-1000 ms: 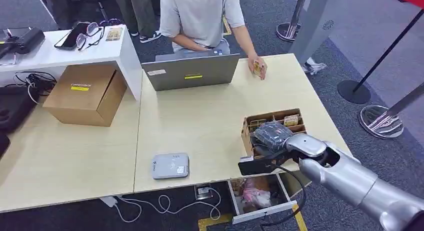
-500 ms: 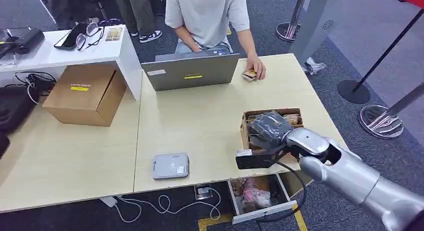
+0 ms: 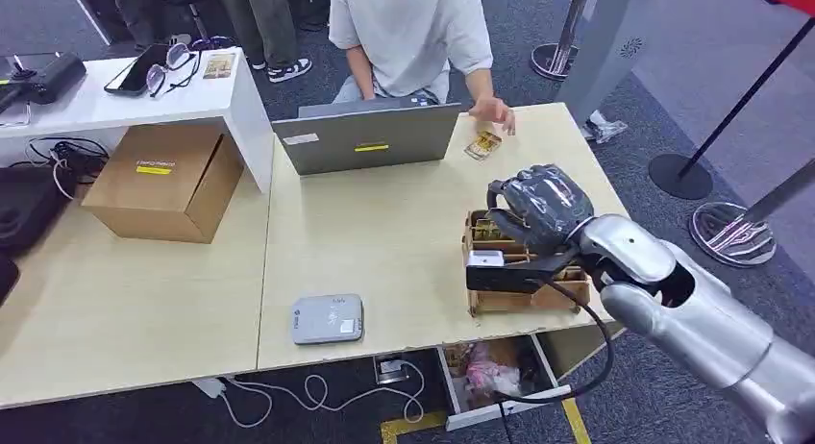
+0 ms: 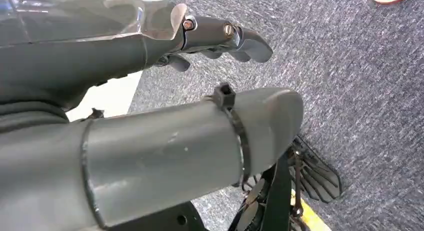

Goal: Pass the card to the sensor for recognition and then transmit it.

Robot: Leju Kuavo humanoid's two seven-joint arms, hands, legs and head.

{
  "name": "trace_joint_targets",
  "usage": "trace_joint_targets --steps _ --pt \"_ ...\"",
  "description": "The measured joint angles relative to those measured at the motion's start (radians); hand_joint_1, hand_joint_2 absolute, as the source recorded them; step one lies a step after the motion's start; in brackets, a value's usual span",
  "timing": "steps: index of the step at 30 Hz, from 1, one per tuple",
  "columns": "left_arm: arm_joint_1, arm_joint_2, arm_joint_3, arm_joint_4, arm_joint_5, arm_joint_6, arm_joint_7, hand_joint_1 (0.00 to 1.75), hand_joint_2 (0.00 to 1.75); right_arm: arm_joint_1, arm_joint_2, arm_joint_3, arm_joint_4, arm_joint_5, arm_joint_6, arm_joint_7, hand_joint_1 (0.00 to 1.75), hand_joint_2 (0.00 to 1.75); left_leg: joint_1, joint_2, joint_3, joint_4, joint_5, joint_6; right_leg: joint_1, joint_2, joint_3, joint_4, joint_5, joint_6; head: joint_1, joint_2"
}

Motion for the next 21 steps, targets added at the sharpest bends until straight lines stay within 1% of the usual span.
trace_joint_targets --steps 4,8,11,13,17,21 --pt "0.003 0.0 0.0 0.003 -0.007 0.007 -0.002 0.0 0.0 -0.015 0.021 -0.016 -0.004 0.002 -0.026 -0.028 1.75 1.75 0.0 0.0 0.0 0.0 0.0 0.0 0.0 0.0 0.0 0.0 0.0 0.0 0.0 0.0" --pt "0.005 -0.002 0.0 0.008 -0.019 0.018 -0.011 0.0 0.0 -0.032 0.069 -0.027 0.006 0.012 -0.089 -0.06 1.75 1.75 0.0 0.0 0.0 0.0 0.0 0.0 0.0 0.001 0.0 0.001 0.0 0.0 0.0 0.0" --pt "0.005 -0.004 0.0 0.011 -0.032 0.026 -0.019 0.0 0.0 -0.054 0.137 -0.027 0.039 0.031 -0.162 -0.087 1.75 1.75 0.001 0.001 0.001 0.0 0.001 -0.001 0.0 0.001 0.0 0.001 0.0 0.0 0.0 0.0" --pt "0.005 -0.005 0.0 0.015 -0.043 0.033 -0.024 0.0 0.0 -0.065 0.189 -0.027 0.071 0.061 -0.226 -0.099 1.75 1.75 0.001 0.001 0.001 0.0 0.001 -0.001 0.0 0.001 0.0 0.001 0.0 0.0 0.0 0.0" --pt "0.003 -0.005 -0.001 0.019 -0.066 0.04 -0.033 0.0 0.0 -0.096 0.303 -0.024 0.16 0.137 -0.369 -0.114 1.75 1.75 0.001 0.001 0.001 0.0 0.001 -0.002 0.001 0.001 0.0 0.001 0.0 -0.001 0.0 0.0" --pt "0.002 -0.005 -0.002 0.019 -0.089 0.056 -0.031 0.0 0.0 -0.143 0.404 -0.013 0.281 0.248 -0.514 -0.127 1.75 1.75 0.001 0.001 0.001 0.0 0.002 -0.003 0.001 0.001 0.0 0.001 0.001 -0.001 0.0 0.0"
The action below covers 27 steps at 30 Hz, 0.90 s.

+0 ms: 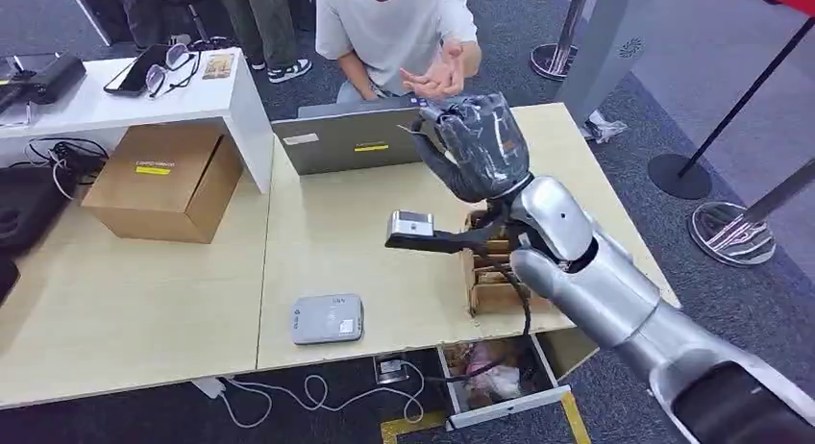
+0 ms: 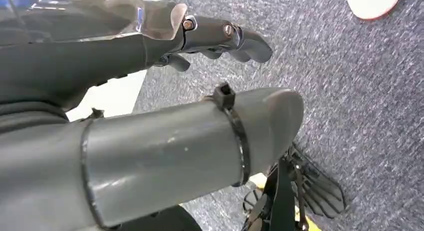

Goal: Pass the card to the sensor for recognition and then transmit it.

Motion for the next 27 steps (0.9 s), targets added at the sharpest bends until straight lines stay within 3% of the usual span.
trace_joint_targets --steps 5,11,23,24,25,27 --pt "-0.003 0.0 0.0 0.0 -0.016 0.02 0.011 0.0 0.0 -0.074 0.11 0.035 0.179 0.128 -0.097 0.008 1.75 1.75 0.0 0.0 0.0 0.0 0.001 -0.001 0.0 0.0 0.0 0.0 0.001 -0.001 0.0 0.0" --pt "-0.006 0.0 0.0 0.0 -0.019 0.037 0.014 0.0 0.0 -0.152 0.201 0.073 0.364 0.228 -0.113 0.06 1.75 1.75 0.0 0.0 0.001 0.0 0.001 -0.001 0.0 0.0 0.0 0.0 0.001 -0.001 0.0 0.0" --pt "-0.007 -0.005 0.001 0.0 -0.016 0.048 0.012 0.0 0.0 -0.228 0.276 0.12 0.615 0.328 -0.124 0.113 1.75 1.75 0.0 -0.001 0.001 0.0 0.001 -0.001 0.0 0.0 0.0 0.0 0.001 -0.001 0.0 0.0" --pt "-0.007 -0.005 0.001 0.0 -0.014 0.048 0.012 0.0 0.0 -0.231 0.277 0.123 0.627 0.334 -0.123 0.117 0.14 1.75 0.0 -0.001 0.001 0.0 0.001 -0.001 0.0 0.0 0.0 0.0 0.001 -0.001 0.0 0.0" --pt "-0.007 -0.005 0.001 0.0 -0.012 0.048 0.012 0.0 0.0 -0.232 0.278 0.125 0.637 0.335 -0.122 0.119 0.0 1.75 0.0 -0.001 0.001 0.0 0.001 -0.001 0.0 0.0 0.0 0.0 0.001 -0.001 0.0 0.0" --pt "-0.008 -0.005 0.001 0.0 -0.007 0.048 0.012 0.0 0.0 -0.236 0.28 0.129 0.653 0.334 -0.12 0.126 0.0 1.75 0.0 -0.001 0.001 0.0 0.001 -0.001 0.0 0.0 0.0 0.0 0.001 -0.001 0.0 0.0"
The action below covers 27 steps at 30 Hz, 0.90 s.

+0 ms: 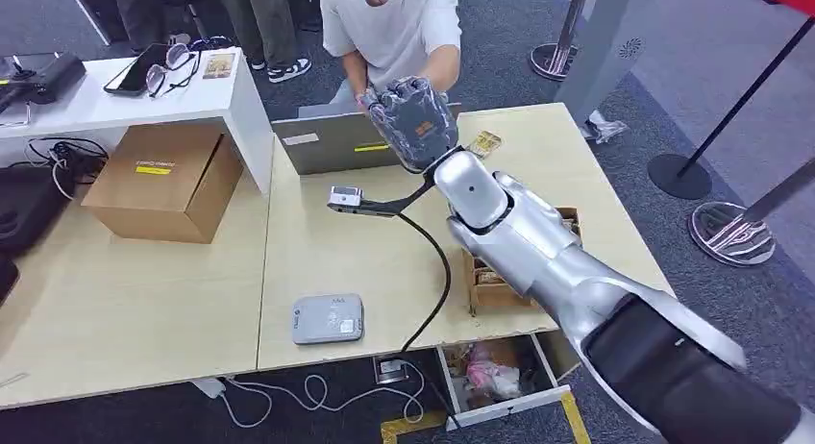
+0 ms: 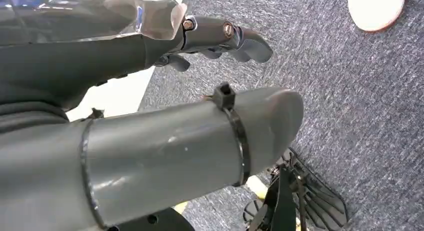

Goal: Pass the card to the sensor for recognition and then transmit it.

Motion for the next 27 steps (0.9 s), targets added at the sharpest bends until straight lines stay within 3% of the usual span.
trace_joint_targets --steps 5,6,11,15,21,27 --pt "-0.003 -0.003 0.0 0.0 0.006 0.0 0.0 0.0 0.0 -0.005 0.007 0.002 0.024 -0.001 0.006 0.008 0.0 1.75 0.0 0.0 0.0 0.0 0.0 0.0 0.0 0.0 0.0 0.0 0.0 0.0 0.0 0.0" --pt "-0.003 -0.003 0.0 0.0 0.007 0.0 0.001 0.0 0.0 -0.005 0.008 0.002 0.027 -0.002 0.005 0.01 0.0 0.0 0.0 0.0 0.0 0.0 0.0 0.0 0.0 0.0 0.0 0.0 0.0 0.0 0.0 0.0" --pt "-0.01 -0.006 0.0 0.0 0.024 -0.016 0.007 0.0 0.0 -0.002 0.016 -0.024 0.032 -0.046 -0.029 -0.016 0.0 0.0 0.0 0.0 0.0 0.0 0.0 0.0 0.0 0.0 0.0 0.0 0.0 0.0 0.0 0.0" --pt "-0.018 -0.009 0.0 0.0 0.037 -0.026 0.006 0.0 0.0 0.042 0.019 -0.1 -0.027 -0.223 -0.051 -0.109 0.0 0.0 0.0 0.0 0.0 0.0 0.0 0.0 0.0 0.0 0.0 0.0 0.0 0.0 0.0 0.0" --pt "-0.028 -0.014 0.0 0.0 0.064 -0.035 0.008 0.0 0.0 0.222 0.016 -0.249 -0.288 -0.608 0.082 -0.209 0.0 0.0 0.0 0.0 0.0 0.0 0.0 0.0 0.0 0.0 0.0 0.0 0.0 0.0 0.0 0.0" --pt "-0.032 -0.014 0.0 -0.001 0.082 -0.053 0.008 0.0 0.0 0.446 0.001 -0.334 -0.598 -0.976 0.189 -0.279 0.0 0.0 0.0 0.0 0.0 0.0 -0.001 0.0 0.0 0.0 -0.001 -0.001 -0.001 0.0 0.0 0.0"
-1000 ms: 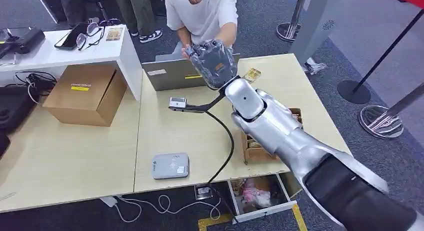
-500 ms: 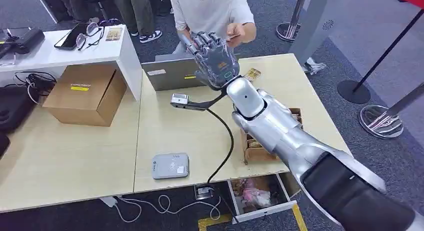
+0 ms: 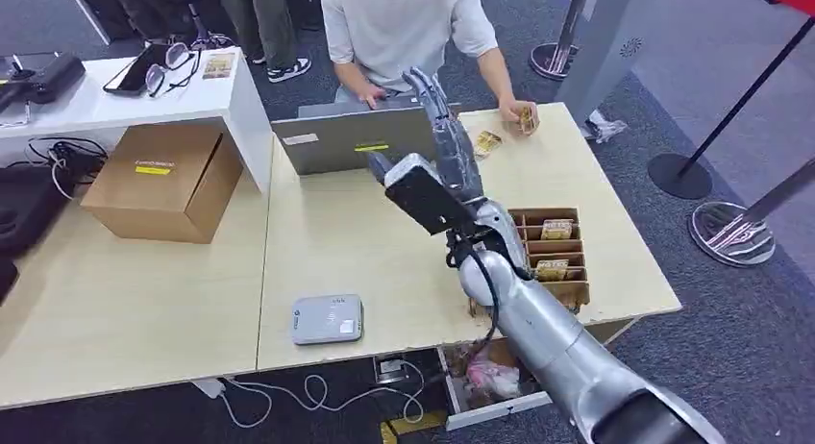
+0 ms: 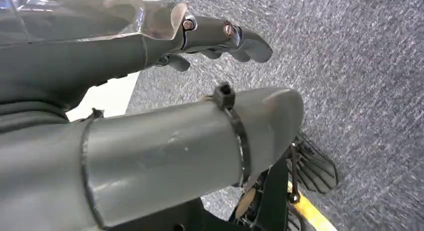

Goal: Pass the card to the sensor for recognition and then transmit it.

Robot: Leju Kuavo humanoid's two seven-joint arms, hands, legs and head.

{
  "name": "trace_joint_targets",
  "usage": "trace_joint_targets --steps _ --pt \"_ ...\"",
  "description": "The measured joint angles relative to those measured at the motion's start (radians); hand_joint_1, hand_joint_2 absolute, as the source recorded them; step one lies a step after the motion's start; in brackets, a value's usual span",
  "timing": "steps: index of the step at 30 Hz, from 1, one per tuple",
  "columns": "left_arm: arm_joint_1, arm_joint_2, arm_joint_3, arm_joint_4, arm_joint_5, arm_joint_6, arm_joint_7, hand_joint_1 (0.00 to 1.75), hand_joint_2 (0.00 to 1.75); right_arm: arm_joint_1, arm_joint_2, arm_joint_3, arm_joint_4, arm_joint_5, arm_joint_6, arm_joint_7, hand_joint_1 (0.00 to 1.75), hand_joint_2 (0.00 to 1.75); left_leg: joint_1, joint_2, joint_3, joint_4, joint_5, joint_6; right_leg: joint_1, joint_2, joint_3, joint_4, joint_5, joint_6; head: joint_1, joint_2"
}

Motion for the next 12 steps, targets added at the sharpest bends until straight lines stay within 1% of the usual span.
trace_joint_targets --steps 2,6,9,12 --pt "0.0 0.0 0.0 0.0 0.005 -0.007 0.0 0.0 0.0 0.069 -0.006 -0.013 -0.09 -0.094 0.039 -0.016 0.0 0.0 0.0 0.0 0.0 0.0 0.0 0.0 0.0 0.0 0.0 0.0 0.0 0.0 0.0 0.0" --pt "-0.001 0.0 0.0 0.0 0.008 -0.017 0.0 0.0 0.0 0.216 -0.017 -0.029 -0.249 -0.216 0.102 -0.039 0.0 0.0 0.0 0.0 0.0 0.0 -0.001 0.001 0.0 0.0 0.0 0.0 -0.001 0.0 0.0 0.0" --pt "-0.001 0.0 0.0 0.0 0.008 -0.024 0.002 0.0 0.0 0.314 -0.025 -0.032 -0.332 -0.233 0.11 -0.052 0.0 0.0 0.0 0.0 0.0 0.0 -0.001 0.001 0.0 0.0 0.0 0.0 -0.002 0.0 0.0 0.0" --pt "0.0 0.002 0.0 0.0 0.001 -0.036 0.01 0.0 0.0 0.412 -0.031 -0.034 -0.391 -0.217 0.097 -0.059 0.0 0.0 0.0 0.0 -0.001 0.0 -0.002 0.001 0.0 0.0 0.0 0.0 -0.002 -0.001 0.0 0.0"
